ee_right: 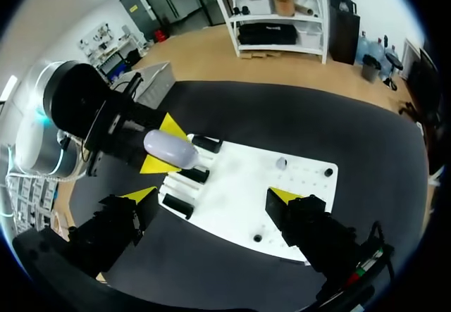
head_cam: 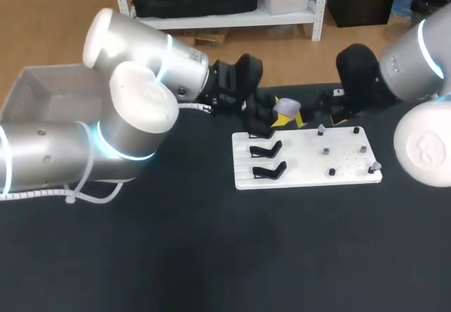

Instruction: Pick up each earbud case from the left stands, insert the matching earbuds, close the lid, and place the case in the box.

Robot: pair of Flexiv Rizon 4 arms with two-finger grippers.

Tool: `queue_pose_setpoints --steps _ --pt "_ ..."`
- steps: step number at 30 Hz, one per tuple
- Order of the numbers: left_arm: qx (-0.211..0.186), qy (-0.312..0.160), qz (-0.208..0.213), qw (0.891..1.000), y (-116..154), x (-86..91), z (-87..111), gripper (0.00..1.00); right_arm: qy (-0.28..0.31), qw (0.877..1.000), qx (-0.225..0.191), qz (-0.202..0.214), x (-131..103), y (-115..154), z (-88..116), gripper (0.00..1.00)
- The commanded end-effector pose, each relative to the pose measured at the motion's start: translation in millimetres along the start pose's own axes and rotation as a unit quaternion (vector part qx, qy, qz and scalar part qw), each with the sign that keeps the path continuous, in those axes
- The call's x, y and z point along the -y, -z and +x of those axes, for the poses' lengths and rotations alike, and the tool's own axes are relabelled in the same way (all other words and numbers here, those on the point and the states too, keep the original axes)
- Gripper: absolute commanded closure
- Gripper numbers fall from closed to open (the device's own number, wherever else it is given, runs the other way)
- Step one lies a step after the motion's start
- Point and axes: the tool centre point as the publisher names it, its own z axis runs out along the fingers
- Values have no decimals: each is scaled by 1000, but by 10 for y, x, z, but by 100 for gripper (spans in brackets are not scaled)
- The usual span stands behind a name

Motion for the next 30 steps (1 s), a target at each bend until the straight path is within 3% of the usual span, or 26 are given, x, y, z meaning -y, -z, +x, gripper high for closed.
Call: queue_pose_setpoints --steps 1,22,30 --pt "7 -1 4 1000 19 44 12 100 -4 1000 -3 4 6 -29 -44 0" --pt "19 -5 30 999 -11 223 -13 100 -22 999 17 21 139 47 -165 0" --pt "83 24 18 996 115 181 -49 100 -14 996 9 91 361 318 2 0"
